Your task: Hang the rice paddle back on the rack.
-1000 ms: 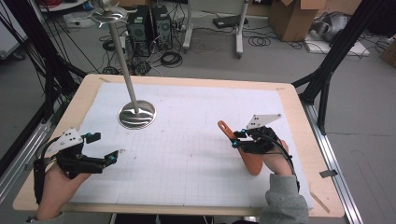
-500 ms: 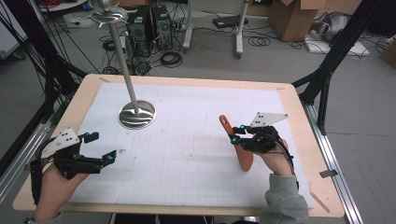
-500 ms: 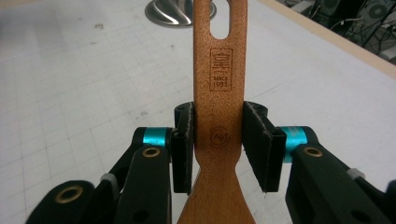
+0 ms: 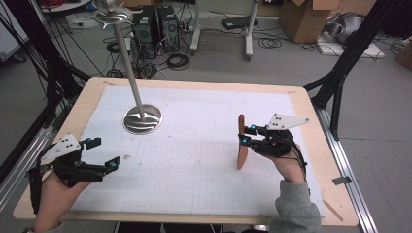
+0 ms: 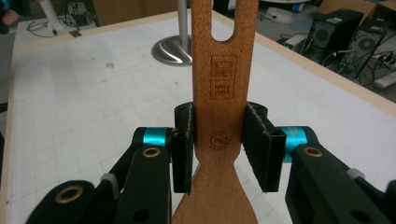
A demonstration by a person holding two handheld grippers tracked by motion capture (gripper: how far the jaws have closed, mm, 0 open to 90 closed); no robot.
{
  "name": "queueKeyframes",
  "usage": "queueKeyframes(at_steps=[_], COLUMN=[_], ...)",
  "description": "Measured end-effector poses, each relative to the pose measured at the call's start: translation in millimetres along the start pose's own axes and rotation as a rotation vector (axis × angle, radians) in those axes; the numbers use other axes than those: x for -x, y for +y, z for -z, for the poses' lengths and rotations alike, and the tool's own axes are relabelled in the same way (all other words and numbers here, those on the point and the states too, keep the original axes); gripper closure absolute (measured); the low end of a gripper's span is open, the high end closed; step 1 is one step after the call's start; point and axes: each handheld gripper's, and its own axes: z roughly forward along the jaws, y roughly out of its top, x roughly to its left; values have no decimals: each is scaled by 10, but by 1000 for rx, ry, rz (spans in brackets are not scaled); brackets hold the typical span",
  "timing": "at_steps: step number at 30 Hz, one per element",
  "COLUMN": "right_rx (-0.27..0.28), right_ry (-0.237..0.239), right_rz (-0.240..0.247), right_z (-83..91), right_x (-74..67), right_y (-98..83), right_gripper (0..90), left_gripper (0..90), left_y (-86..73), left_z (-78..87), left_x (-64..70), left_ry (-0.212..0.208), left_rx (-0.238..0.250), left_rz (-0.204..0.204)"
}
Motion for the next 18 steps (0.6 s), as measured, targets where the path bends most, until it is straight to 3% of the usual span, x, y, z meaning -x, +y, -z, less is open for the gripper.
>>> queueKeyframes(at_steps=[14,18], right_rx=[54,46], right_ry=[-1,-25], right_rz=[-28,-58], right_z=[9,-9], right_x=[-76,-88], right_y=[103,122], right_gripper=[649,649], left_gripper=[22,22], left_y=[-5,-4], left_z=[33,46], left_x=[0,-5], left_ry=[5,3], left_rx=[3,5], left_rz=[0,-1])
